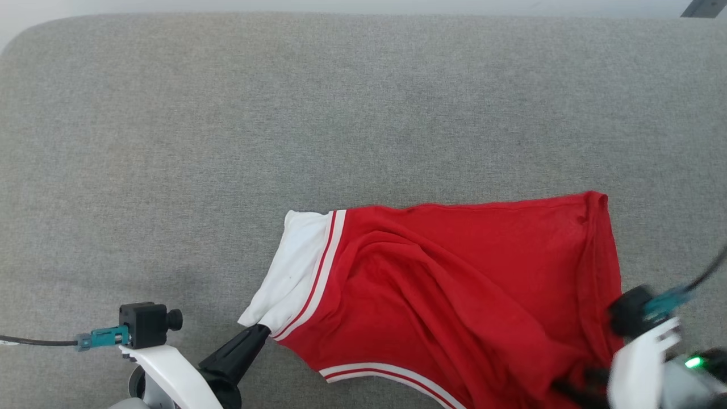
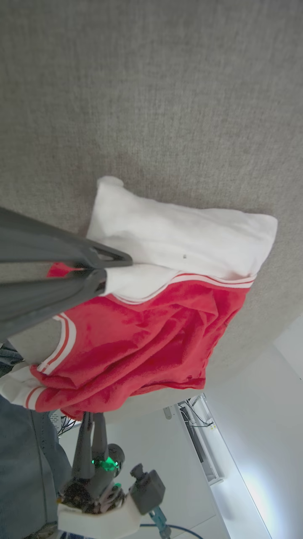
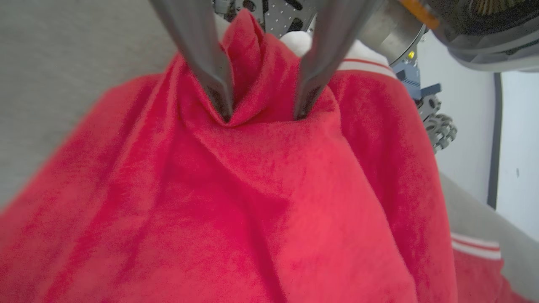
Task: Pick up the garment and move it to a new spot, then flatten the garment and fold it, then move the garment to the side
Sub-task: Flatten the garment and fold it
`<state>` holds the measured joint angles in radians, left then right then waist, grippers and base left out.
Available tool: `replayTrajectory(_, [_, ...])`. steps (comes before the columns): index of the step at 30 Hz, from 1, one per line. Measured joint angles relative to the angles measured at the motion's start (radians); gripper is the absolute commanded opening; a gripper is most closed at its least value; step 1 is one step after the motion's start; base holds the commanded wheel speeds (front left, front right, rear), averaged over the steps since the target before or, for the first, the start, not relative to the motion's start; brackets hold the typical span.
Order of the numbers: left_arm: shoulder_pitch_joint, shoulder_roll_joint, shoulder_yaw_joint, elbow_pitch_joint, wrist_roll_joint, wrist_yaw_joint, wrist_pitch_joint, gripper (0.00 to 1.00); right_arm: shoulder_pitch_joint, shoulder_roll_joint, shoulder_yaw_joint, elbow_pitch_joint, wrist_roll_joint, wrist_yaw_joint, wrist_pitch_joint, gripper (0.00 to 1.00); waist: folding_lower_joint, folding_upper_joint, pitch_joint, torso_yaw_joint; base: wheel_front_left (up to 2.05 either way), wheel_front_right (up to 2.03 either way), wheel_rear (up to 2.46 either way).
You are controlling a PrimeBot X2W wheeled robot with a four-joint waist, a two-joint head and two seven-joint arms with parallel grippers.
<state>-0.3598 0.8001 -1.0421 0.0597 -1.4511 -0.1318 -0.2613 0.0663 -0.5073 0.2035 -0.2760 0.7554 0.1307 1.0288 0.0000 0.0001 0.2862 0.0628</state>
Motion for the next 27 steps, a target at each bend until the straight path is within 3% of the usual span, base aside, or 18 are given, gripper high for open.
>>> replayTrajectory(5, [0.002, -0.007, 0.004, -0.001, 0.003, 0.000, 0.000, 0.00, 0.004, -0.027, -0.172, -0.072, -0.002, 0.000, -0.004, 1.00, 0.0000, 0.0000, 0.001, 0.004, 0.00, 0.00, 0.00])
replayTrajectory(6, [0.003, -0.011, 0.007, -0.002, 0.009, 0.000, 0.000, 0.00, -0.017, -0.031, -0.247, -0.094, -0.019, 0.000, -0.004, 1.00, 0.0000, 0.0000, 0.005, 0.005, 0.00, 0.00, 0.00])
replayTrajectory(10, [-0.001, -0.024, 0.009, -0.003, 0.017, 0.000, 0.000, 0.00, -0.144, -0.003, -0.315, -0.072, -0.063, 0.000, -0.036, 1.00, 0.0000, 0.0000, 0.021, 0.010, 0.00, 0.00, 0.00])
replayTrajectory(16, [-0.044, -0.039, -0.011, -0.007, 0.024, 0.000, 0.000, 0.00, -0.308, 0.044, -0.258, 0.091, -0.161, 0.000, -0.092, 1.00, 0.0000, 0.0000, 0.054, 0.028, 0.00, 0.00, 0.00])
replayTrajectory(27, [-0.106, -0.061, -0.043, -0.001, 0.025, 0.000, 0.000, 0.00, -0.454, 0.039, -0.143, 0.342, -0.215, 0.000, -0.149, 1.00, 0.0000, 0.0000, 0.120, 0.060, 0.00, 0.00, 0.00])
